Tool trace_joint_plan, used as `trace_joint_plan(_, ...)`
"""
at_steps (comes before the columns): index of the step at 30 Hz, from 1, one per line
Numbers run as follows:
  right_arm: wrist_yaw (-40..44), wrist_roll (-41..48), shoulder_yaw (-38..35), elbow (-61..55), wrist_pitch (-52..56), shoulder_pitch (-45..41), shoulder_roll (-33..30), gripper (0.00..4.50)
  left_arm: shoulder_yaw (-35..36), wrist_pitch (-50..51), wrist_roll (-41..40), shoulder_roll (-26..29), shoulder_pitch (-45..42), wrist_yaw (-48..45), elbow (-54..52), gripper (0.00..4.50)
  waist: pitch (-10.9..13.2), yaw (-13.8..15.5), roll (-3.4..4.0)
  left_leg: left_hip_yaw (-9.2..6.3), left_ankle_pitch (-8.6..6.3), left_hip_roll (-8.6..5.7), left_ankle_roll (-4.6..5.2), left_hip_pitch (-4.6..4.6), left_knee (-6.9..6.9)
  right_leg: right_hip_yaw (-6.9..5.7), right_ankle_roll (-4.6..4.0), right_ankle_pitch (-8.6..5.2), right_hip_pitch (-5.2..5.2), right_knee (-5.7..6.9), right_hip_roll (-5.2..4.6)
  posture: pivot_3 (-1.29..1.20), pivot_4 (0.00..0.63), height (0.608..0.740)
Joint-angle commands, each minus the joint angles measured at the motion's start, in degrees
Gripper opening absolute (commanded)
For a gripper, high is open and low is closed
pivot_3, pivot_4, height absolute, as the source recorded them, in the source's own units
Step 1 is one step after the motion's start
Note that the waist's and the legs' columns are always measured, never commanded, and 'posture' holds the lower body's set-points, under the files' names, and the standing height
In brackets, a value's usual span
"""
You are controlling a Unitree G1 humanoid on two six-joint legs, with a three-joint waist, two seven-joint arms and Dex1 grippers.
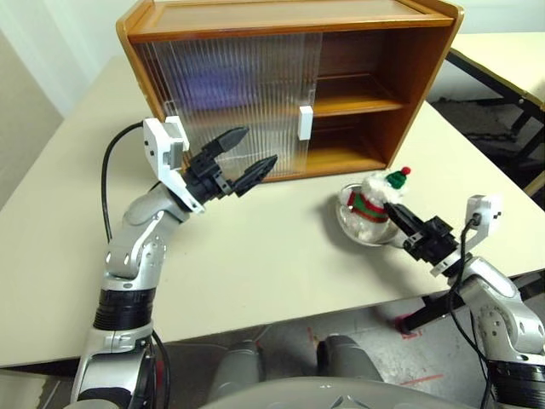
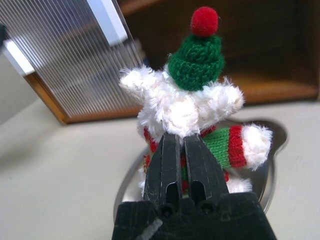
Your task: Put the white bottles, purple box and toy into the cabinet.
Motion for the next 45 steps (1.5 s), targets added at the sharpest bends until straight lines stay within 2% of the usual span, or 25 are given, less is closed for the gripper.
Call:
trace_joint_plan(1, 0.11, 3.12, -2.08, -2.22, 1.27, -0.27, -1.15, 0.03, -0.64, -1.01, 1.0, -0.37, -1.49, -0.93, 1.7, 4.5, 0.0, -0.05, 0.0, 0.0, 0.0, 0.0, 0.0, 0.0, 0.0, 0.0, 0.01, 0.01, 0.0, 0.0, 0.0, -0.02, 0.0, 0.74)
trace_joint_plan(6, -1.36, 5.79, -3.79, -2.86, 3.02, -5.79, -2.82, 0.03, -0.79, -1.51, 1.31, -0.65, -2.04, -1.7, 2.7, 4.5, 0.0, -0.33, 0.01, 0.05, 0.0, -0.01, 0.0, 0.04, 0.01, 0.03, 0.0, 0.02, 0.01, 0.01, 0.01, -0.03, 0.0, 0.74)
trace_joint_plan(14, -3.0, 4.49, -2.97, 2.98, 3.6, -23.35, -5.29, 0.03, -0.55, -1.9, 1.67, -0.75, -1.91, -1.72, 2.76, 4.5, 0.01, -0.18, 0.02, 0.03, 0.11, 0.0, 0.19, 0.06, 0.01, 0.04, 0.0, 0.04, 0.02, 0.03, 0.07, -0.02, 0.0, 0.74)
trace_joint_plan(18, -1.97, 2.18, -1.15, 8.96, 2.52, -30.24, -5.32, 0.03, -0.29, -1.89, 1.68, -0.74, -1.45, -1.24, 2.13, 4.5, 0.01, -0.15, 0.02, 0.02, 0.14, -0.01, 0.25, -0.02, 0.01, 0.05, 0.0, 0.03, -0.01, 0.0, 0.06, 0.0, 0.0, 0.74)
trace_joint_plan(34, 3.39, -6.39, 2.89, 32.12, -6.46, -47.29, -3.74, 0.03, 0.19, -1.93, 1.79, -0.44, 0.05, 0.83, 0.11, 4.5, 0.01, -0.06, 0.03, -0.02, 0.16, 0.0, 0.27, -0.1, 0.02, 0.03, -0.23, 0.24, -0.09, 0.04, 0.04, 0.04, 0.0, 0.74)
trace_joint_plan(45, -2.94, -16.22, 6.2, 52.42, -7.82, -60.49, -1.71, 0.03, -0.42, -2.34, 2.35, -0.46, 0.2, 0.88, 0.1, 4.5, 0.0, -0.15, 0.05, 0.0, 0.14, 0.02, 0.25, -0.09, 0.0, -0.01, -0.39, 0.35, -0.18, 0.16, -0.01, 0.04, 0.0, 0.74)
